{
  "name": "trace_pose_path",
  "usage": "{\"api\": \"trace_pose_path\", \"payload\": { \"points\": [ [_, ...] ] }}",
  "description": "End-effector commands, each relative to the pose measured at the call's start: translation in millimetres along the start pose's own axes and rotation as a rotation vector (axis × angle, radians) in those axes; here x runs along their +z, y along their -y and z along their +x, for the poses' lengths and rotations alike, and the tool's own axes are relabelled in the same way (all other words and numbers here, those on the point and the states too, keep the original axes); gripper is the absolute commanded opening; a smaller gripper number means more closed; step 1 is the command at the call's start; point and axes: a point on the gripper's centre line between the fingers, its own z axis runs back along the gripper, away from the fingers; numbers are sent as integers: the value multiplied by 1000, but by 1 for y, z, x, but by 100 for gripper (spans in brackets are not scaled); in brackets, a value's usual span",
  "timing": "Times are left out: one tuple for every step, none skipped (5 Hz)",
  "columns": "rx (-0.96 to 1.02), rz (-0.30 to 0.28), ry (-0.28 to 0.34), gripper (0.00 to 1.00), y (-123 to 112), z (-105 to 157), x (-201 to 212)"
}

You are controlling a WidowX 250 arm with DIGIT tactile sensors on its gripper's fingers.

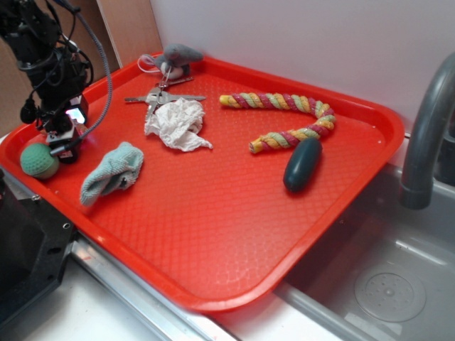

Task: Grab the shell.

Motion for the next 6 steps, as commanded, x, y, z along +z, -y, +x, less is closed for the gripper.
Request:
{"api": "trace_pose_path", "payload": {
  "points": [
    [271, -19, 24, 0, 9, 57, 63],
    [489, 18, -59, 0, 5, 106, 108],
    [531, 5, -87, 0, 17, 129, 158],
    [571, 18, -68, 0, 28, 144, 187],
    [596, 27, -14, 0, 54, 152, 211],
    [620, -5, 22, 0, 70, 151, 218]
  ]
}}
